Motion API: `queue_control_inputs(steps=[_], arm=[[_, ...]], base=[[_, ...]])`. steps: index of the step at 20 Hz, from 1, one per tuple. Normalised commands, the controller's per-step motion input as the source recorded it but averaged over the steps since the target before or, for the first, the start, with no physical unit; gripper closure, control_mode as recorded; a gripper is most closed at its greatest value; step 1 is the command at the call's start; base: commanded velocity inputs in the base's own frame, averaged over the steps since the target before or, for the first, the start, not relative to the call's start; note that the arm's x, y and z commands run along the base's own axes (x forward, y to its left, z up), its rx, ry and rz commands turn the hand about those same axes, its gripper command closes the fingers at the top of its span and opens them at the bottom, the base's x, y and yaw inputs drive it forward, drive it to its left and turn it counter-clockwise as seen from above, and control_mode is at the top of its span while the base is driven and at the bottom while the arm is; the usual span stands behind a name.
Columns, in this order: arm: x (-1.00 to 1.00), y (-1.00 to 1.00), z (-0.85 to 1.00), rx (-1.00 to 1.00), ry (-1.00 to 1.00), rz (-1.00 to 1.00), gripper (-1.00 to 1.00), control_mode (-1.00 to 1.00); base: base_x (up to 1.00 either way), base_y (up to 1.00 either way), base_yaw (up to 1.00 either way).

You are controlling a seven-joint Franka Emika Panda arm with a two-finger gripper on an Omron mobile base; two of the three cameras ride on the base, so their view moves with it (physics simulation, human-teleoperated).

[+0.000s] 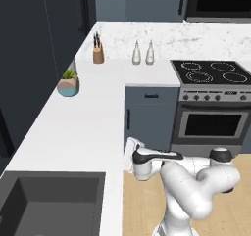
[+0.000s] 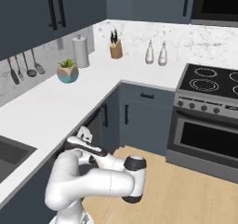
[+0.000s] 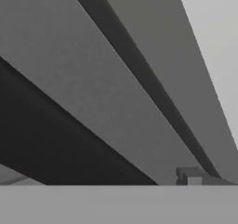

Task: Pick up the cup and bowl from the counter, place them in the dishwasher, and close the dishwasher door.

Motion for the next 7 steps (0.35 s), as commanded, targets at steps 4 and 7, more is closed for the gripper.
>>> queue_control_inputs(steps=[4,7], arm=[[0.66,0.06,-0.18,0.76,0.0,0.63,-1.0,-1.0],[0.55,0.0,-0.09,0.74,-0.02,0.7,-1.0,-1.0]], base=[[0.0,0.0,0.0],[0.0,0.0,0.0]])
